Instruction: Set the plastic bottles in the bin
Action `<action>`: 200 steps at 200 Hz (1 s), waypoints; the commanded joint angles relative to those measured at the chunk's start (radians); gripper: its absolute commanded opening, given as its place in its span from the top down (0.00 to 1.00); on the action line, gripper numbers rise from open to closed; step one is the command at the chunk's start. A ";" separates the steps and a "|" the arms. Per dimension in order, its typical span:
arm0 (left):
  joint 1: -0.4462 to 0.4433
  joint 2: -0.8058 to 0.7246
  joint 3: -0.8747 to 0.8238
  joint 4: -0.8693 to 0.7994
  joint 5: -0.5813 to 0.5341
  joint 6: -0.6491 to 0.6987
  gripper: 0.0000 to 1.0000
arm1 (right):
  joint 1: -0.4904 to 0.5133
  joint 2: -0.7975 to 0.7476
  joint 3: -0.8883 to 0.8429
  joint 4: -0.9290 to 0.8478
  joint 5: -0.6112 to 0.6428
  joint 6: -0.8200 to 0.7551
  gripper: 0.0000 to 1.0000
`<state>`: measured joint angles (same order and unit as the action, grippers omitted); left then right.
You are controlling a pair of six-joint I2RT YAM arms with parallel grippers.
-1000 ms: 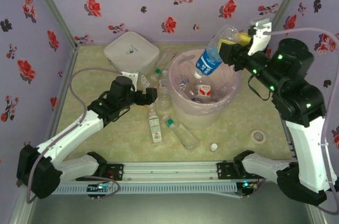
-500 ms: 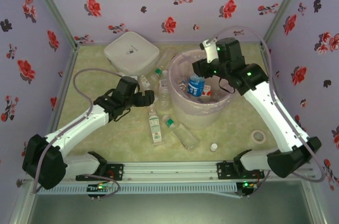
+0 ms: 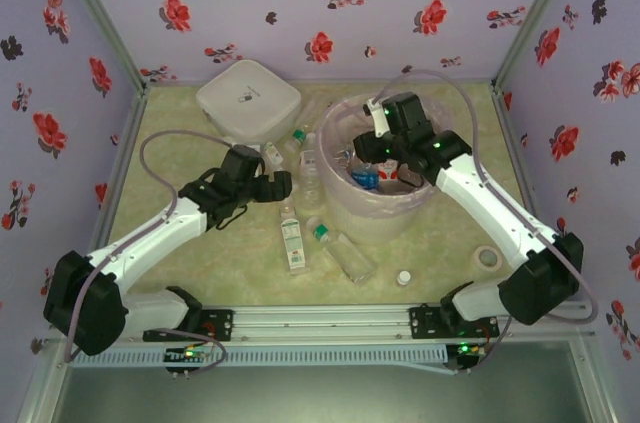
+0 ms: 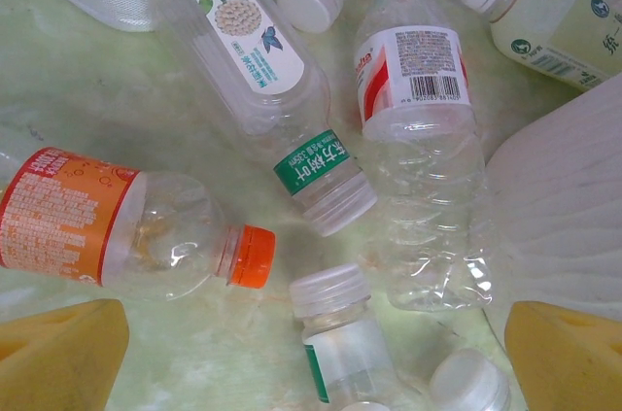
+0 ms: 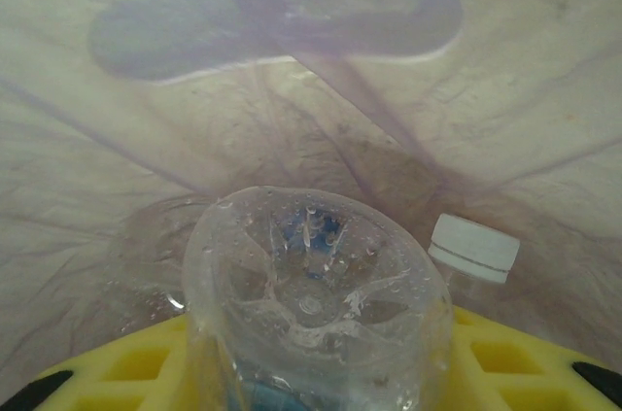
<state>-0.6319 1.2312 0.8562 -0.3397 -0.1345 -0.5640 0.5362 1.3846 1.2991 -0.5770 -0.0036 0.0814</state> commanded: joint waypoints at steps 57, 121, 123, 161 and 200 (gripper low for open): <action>0.005 -0.022 -0.032 0.040 0.015 -0.014 0.00 | -0.048 0.053 -0.051 0.018 0.074 0.018 0.48; 0.005 -0.031 -0.028 0.042 0.018 0.000 0.00 | -0.120 0.059 0.000 -0.022 0.152 -0.003 0.18; 0.005 -0.031 -0.026 0.041 0.018 0.001 0.00 | -0.123 0.058 0.000 -0.022 0.155 -0.003 0.17; 0.004 -0.027 -0.003 0.036 0.019 0.035 0.00 | -0.193 0.053 0.018 -0.049 0.250 -0.026 0.12; 0.007 0.018 0.069 0.020 0.020 0.105 0.00 | -0.339 0.027 0.008 -0.060 0.281 -0.019 0.11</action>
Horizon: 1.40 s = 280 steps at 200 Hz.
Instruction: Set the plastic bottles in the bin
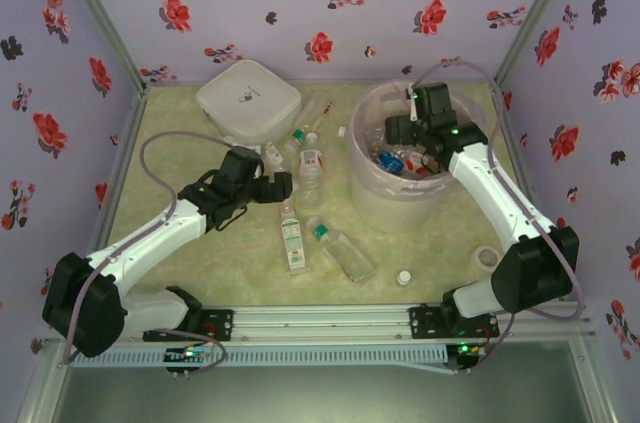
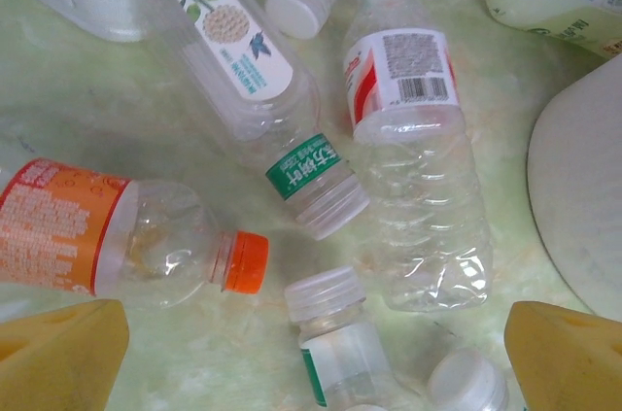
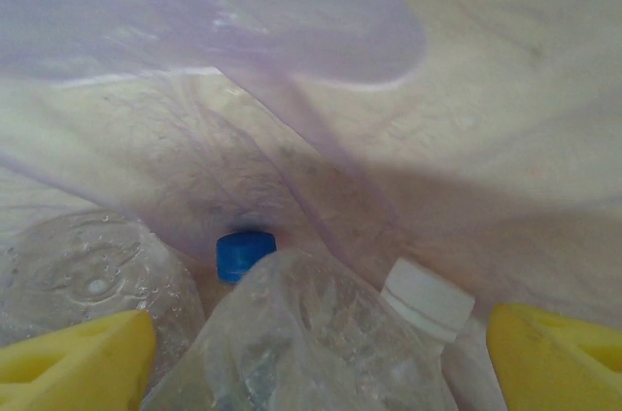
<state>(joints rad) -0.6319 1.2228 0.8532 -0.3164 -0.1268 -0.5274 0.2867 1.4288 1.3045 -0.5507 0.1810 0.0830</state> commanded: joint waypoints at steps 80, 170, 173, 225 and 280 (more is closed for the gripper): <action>0.012 0.175 0.204 -0.027 0.074 0.154 0.00 | -0.361 -0.041 0.081 -0.165 0.087 -0.015 0.09; 0.027 0.202 0.244 -0.042 0.092 0.176 0.00 | -0.379 -0.156 0.330 -0.293 -0.229 0.081 0.02; 0.030 0.208 0.251 -0.045 0.092 0.182 0.00 | -0.378 -0.162 0.336 -0.298 -0.238 0.085 0.02; 0.074 0.387 0.426 -0.035 0.083 0.289 0.12 | -0.357 -0.272 0.350 -0.316 -0.419 0.157 0.03; 0.087 0.672 0.702 -0.099 0.013 0.352 0.36 | -0.291 -0.329 0.326 -0.317 -0.502 0.187 0.06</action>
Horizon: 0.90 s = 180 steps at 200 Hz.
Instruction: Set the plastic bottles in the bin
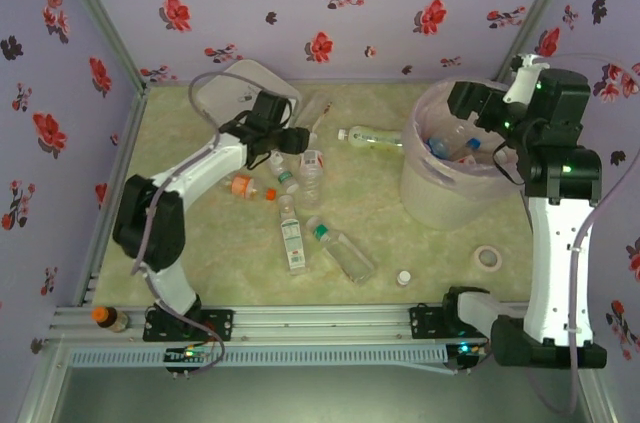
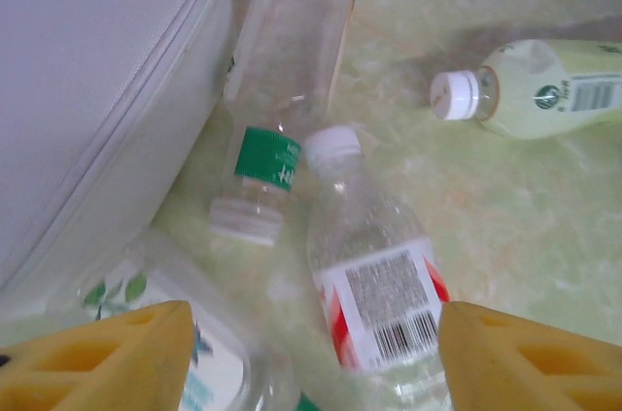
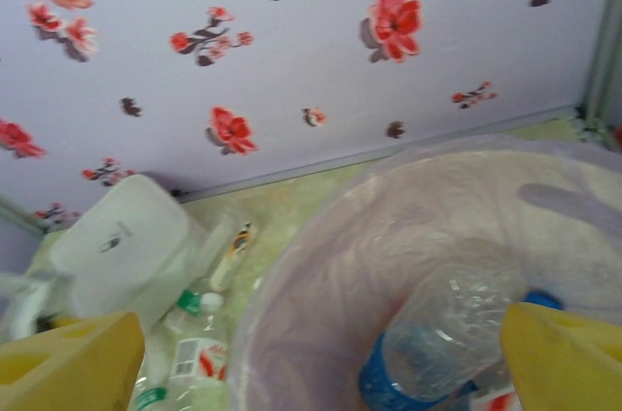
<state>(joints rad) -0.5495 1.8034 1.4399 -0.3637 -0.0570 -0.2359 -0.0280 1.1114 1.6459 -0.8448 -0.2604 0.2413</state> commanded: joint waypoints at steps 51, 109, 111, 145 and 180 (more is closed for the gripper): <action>0.012 0.320 0.330 -0.151 -0.100 0.087 0.38 | 0.048 -0.013 -0.046 -0.026 -0.065 0.017 0.07; 0.022 0.495 0.506 -0.225 -0.104 0.084 0.41 | 0.066 0.004 -0.018 -0.040 -0.079 0.004 0.08; 0.022 0.500 0.510 -0.228 -0.104 0.084 0.41 | 0.066 0.004 -0.018 -0.040 -0.080 0.004 0.08; 0.022 0.553 0.534 -0.242 -0.090 0.086 0.33 | 0.071 -0.003 -0.036 -0.036 -0.073 0.003 0.08; 0.026 0.594 0.560 -0.251 -0.080 0.085 0.35 | 0.071 -0.008 -0.048 -0.037 -0.063 0.004 0.08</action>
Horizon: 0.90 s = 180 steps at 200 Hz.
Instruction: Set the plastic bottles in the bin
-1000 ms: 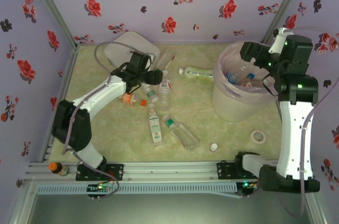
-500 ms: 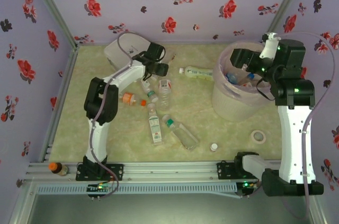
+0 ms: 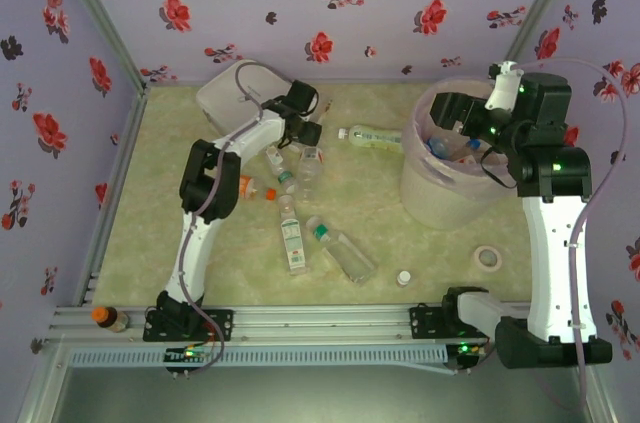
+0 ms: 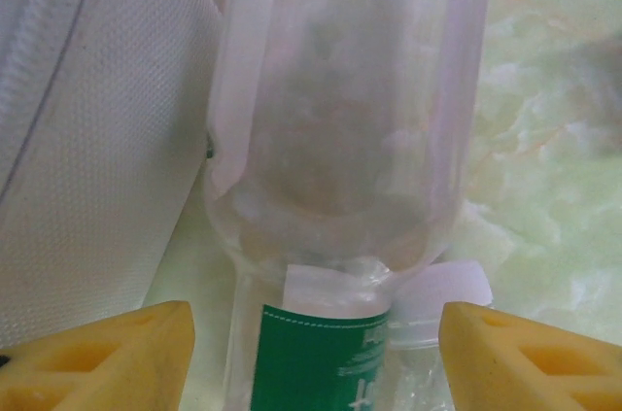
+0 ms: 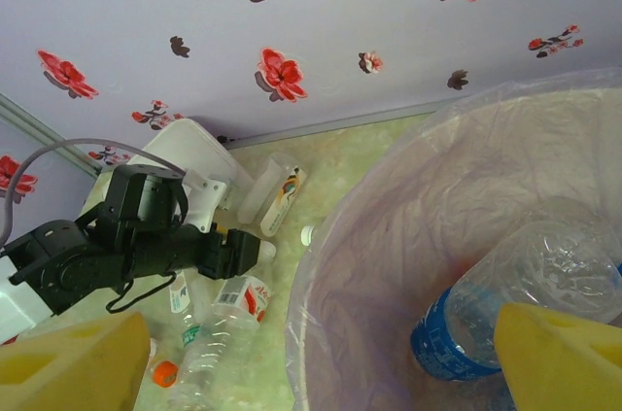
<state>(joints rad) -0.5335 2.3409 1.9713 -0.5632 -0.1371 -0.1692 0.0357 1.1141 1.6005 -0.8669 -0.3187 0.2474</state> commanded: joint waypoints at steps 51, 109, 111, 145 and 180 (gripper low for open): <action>0.010 0.071 0.037 -0.044 0.005 0.011 0.52 | 0.009 -0.017 -0.011 -0.009 0.004 -0.004 0.08; 0.010 0.018 0.017 -0.020 0.005 0.016 0.68 | 0.009 -0.023 -0.012 -0.002 0.006 0.001 0.08; 0.010 0.013 0.014 -0.016 0.004 0.017 0.69 | 0.009 -0.022 -0.013 -0.003 0.007 0.001 0.08; 0.009 -0.063 -0.036 0.023 0.005 0.022 0.74 | 0.009 -0.030 -0.014 0.007 0.007 0.007 0.08; 0.012 -0.045 -0.017 0.000 -0.021 0.031 0.46 | 0.009 -0.031 -0.020 0.014 0.003 0.012 0.08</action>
<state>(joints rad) -0.5297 2.3230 1.9446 -0.5385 -0.1337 -0.1535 0.0376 1.0973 1.5864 -0.8661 -0.3183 0.2474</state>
